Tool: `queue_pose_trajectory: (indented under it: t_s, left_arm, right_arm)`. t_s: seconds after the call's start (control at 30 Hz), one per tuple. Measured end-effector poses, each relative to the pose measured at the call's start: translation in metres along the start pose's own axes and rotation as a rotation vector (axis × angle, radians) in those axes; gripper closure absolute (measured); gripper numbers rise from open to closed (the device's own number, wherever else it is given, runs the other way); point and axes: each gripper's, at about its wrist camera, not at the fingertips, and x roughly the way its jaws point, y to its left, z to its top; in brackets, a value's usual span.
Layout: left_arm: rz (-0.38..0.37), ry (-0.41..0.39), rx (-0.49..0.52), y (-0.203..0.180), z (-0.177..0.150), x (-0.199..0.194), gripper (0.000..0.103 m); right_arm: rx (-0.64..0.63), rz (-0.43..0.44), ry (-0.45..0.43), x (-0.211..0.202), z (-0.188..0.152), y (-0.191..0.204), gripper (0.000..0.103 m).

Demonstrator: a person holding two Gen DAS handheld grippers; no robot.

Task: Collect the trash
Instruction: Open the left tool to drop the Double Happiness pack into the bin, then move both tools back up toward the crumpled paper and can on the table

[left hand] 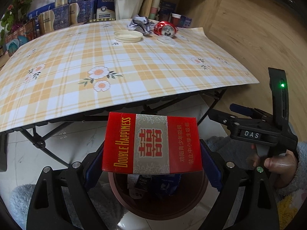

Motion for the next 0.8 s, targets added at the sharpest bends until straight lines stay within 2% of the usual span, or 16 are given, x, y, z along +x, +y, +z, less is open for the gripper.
queue_pose_trajectory:
  t_s: [0.07,0.27,0.53,0.8]
  left_arm:
    - [0.006,0.0,0.008,-0.002,0.0,0.0,0.01]
    - [0.032,-0.018,0.002,-0.001,0.0,-0.003,0.01]
    - [0.06,-0.07,-0.114,0.021,0.002,-0.015,0.01]
    - [0.065,-0.078,-0.185,0.033,0.002,-0.018,0.01]
  right_arm:
    - [0.011,0.004,0.002,0.001,0.0,-0.002,0.006]
    - [0.016,0.007,0.006,0.001,0.0,-0.003,0.006]
    - [0.01,0.011,0.008,0.001,0.0,-0.002,0.006]
    - [0.007,0.013,0.012,0.003,-0.001,-0.001,0.006]
